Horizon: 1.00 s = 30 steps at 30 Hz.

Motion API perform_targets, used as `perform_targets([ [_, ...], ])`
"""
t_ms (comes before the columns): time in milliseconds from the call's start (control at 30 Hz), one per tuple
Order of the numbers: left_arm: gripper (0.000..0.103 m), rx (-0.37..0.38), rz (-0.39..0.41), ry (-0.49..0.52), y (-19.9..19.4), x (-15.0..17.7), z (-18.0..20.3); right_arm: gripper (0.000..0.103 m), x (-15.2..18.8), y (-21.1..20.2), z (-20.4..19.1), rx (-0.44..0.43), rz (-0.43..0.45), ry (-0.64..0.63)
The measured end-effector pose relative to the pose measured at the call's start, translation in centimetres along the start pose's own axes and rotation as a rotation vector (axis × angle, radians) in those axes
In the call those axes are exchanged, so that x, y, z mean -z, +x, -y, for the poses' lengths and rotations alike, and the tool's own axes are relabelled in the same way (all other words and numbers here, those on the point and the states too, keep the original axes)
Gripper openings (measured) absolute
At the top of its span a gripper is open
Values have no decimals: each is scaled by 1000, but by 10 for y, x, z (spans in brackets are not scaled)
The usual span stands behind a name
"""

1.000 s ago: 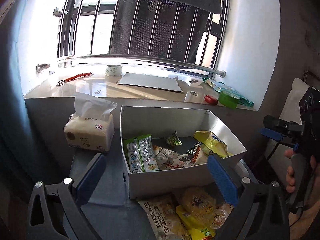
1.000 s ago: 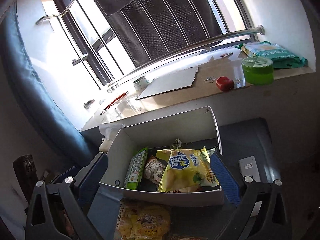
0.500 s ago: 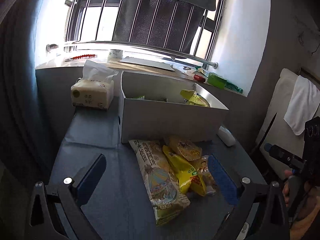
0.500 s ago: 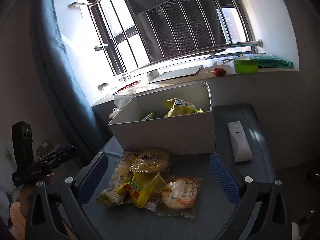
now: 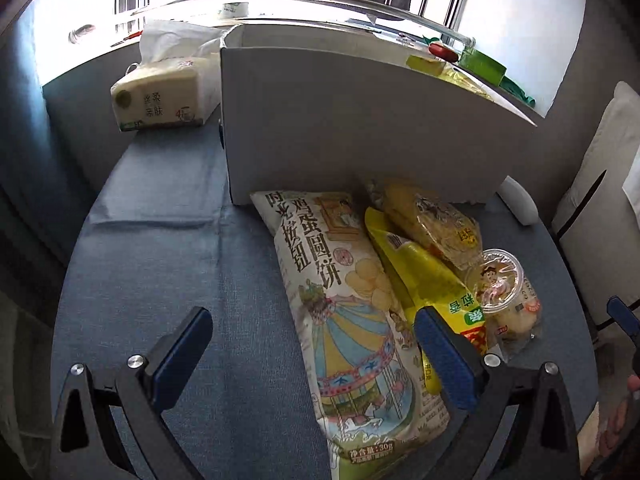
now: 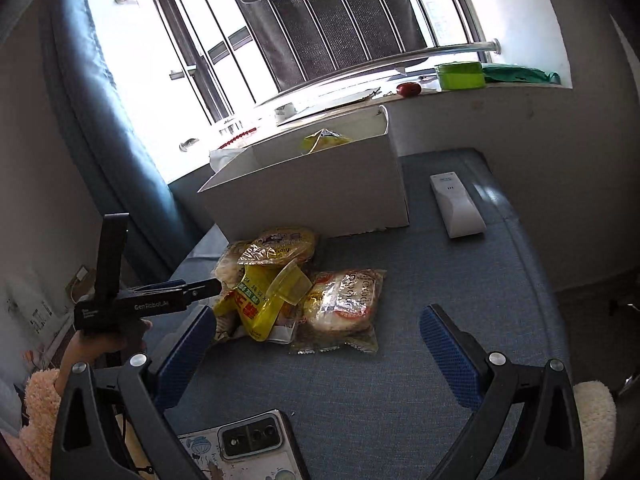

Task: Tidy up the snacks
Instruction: 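Move both tools back over the remaining snack pile, then grasp the long printed biscuit bag with the left tool while the right grasps a round cracker pack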

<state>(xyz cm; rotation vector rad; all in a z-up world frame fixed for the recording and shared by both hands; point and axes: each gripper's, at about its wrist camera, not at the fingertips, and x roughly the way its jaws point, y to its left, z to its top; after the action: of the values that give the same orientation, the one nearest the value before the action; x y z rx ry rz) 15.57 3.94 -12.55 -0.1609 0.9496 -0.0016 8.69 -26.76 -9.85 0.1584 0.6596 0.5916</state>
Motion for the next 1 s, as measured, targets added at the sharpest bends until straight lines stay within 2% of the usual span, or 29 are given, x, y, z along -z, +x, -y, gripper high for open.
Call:
perform_targets([
  [67,102,-9,-32,33,12,-3,6,103,1,2,-1,0,-8,-4],
  [133,97,-2,-37,45,19,-4,6,103,2,4,-1,-1,-15,-2],
  [167,91,18,-37,42,21,-4,4,103,2,5,-1,3,-20,-1],
  [233,64,35,-21,78,17,-5,4,103,3,6,-1,5,-22,-2],
  [267,55,47,-12,87,14,-5,3,103,4,6,0,6,-26,-2],
  [300,48,53,-6,85,11,-4,1,103,4,7,0,10,-30,0],
  [367,43,83,12,65,2,-1,-5,103,5,9,0,9,-36,2],
  [533,43,111,93,57,-35,13,-15,103,2,19,-7,5,-53,-18],
  [600,43,149,118,33,-51,17,-20,103,-4,28,-12,-4,-56,-40],
  [667,43,187,139,13,-64,23,-26,103,-13,43,-17,-21,-87,-58],
  [833,43,197,200,12,-93,29,-31,103,-43,84,-31,-37,-141,-78],
  [1000,43,199,228,-1,-106,31,-41,103,-65,136,-52,47,-234,-182],
])
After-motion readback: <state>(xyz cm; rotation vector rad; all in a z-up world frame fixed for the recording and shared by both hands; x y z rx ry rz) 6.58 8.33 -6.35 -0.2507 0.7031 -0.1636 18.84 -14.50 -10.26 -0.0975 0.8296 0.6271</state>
